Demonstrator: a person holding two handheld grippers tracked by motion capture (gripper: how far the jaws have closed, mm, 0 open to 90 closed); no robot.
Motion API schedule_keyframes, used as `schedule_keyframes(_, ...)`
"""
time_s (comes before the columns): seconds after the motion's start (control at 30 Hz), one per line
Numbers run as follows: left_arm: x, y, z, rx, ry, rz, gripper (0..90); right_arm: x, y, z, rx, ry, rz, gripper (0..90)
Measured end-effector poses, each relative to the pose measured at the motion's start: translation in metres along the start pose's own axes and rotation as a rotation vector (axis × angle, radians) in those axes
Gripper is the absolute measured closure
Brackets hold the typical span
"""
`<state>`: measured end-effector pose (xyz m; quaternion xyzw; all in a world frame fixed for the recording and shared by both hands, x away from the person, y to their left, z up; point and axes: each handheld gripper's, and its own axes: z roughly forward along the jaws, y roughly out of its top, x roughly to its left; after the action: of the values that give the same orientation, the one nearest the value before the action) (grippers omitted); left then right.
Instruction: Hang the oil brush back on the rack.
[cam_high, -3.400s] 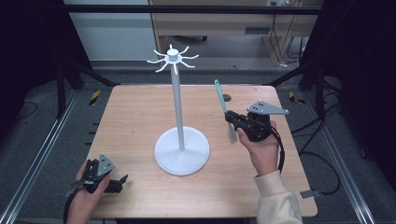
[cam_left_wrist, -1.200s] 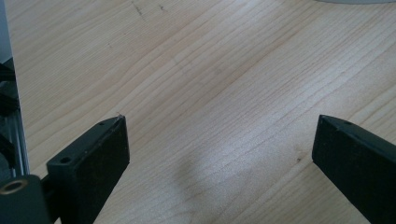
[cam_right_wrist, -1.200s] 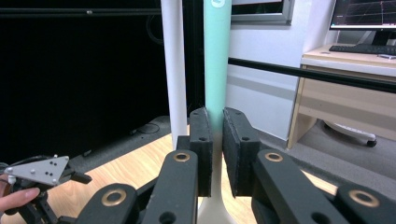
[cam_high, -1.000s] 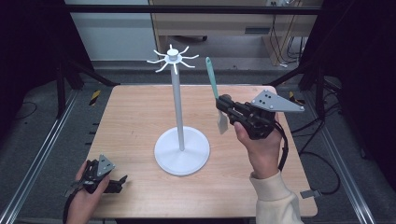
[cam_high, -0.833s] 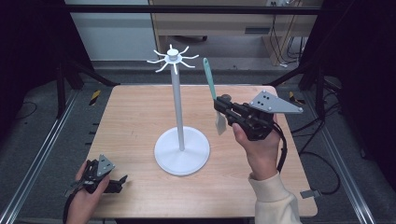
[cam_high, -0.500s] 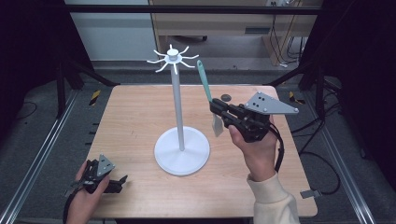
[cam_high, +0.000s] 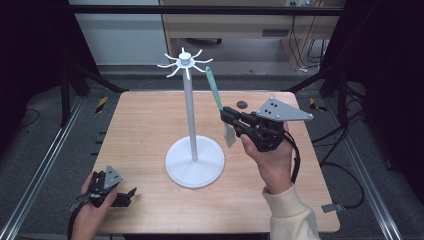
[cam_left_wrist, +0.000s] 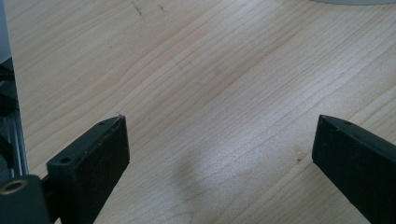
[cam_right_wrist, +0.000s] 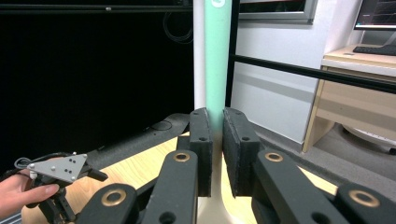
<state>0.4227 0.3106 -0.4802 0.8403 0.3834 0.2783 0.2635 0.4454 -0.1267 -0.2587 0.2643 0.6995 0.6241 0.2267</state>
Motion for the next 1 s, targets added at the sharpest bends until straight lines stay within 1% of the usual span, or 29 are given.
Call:
schedule_keyframes(0.43,0.000,0.000,0.000,0.001,0.001,-0.001,3.6,0.001,-0.002,0.010,0.024,0.009,0.005,82.8)
schedule_keyframes(0.77,0.000,0.000,0.000,0.001,0.000,-0.004,3.6,0.002,-0.004,0.019,0.026,0.019,0.016,82.7)
schedule_keyframes(0.93,0.000,0.000,0.000,0.000,0.002,-0.005,3.6,0.001,-0.005,0.020,0.029,0.017,0.017,82.6)
schedule_keyframes(1.0,0.001,0.000,0.000,0.000,0.002,-0.006,3.5,0.003,-0.005,0.020,0.029,0.008,0.012,82.5)
